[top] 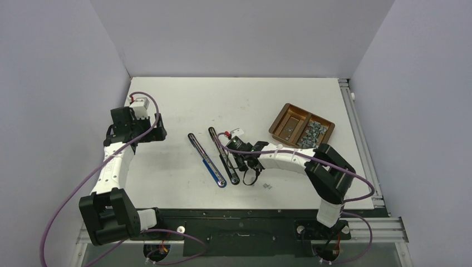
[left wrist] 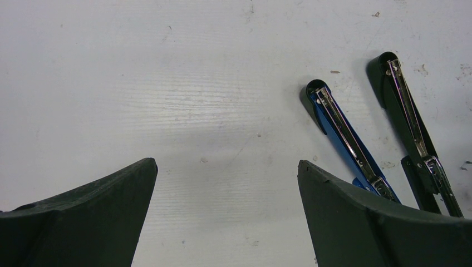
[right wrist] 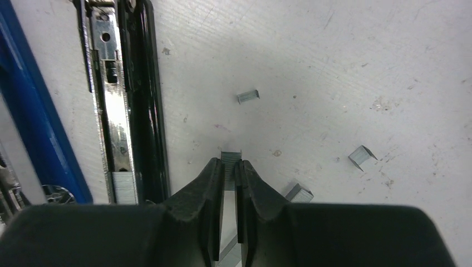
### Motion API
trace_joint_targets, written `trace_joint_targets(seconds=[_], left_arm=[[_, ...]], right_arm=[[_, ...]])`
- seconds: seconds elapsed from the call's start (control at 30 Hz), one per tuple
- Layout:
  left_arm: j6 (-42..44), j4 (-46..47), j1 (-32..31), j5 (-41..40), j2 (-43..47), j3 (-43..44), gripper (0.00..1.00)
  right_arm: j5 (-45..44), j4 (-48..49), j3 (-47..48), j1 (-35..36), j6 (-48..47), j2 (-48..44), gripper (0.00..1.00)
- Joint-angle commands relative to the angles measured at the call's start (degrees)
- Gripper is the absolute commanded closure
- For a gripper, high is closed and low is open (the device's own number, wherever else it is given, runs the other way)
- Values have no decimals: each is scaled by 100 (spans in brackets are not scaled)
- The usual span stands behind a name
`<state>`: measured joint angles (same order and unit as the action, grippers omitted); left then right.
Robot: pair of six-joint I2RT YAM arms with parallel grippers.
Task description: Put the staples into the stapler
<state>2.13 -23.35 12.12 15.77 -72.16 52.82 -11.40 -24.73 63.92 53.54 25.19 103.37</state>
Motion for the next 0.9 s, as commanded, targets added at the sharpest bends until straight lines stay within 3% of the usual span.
trace_joint_targets(seconds=[0.0, 0.33, 0.87], left_arm=[[4, 73, 45, 152, 50, 267, 4], [6, 96, 48, 78, -153, 326, 4], [99, 68, 45, -14, -260, 361, 4]], right_arm=[[-321, 124, 74, -41, 243, -797, 91], [-402, 921, -256, 222, 439, -1541, 91], [-892, 1867, -161, 1383, 436, -980, 91]])
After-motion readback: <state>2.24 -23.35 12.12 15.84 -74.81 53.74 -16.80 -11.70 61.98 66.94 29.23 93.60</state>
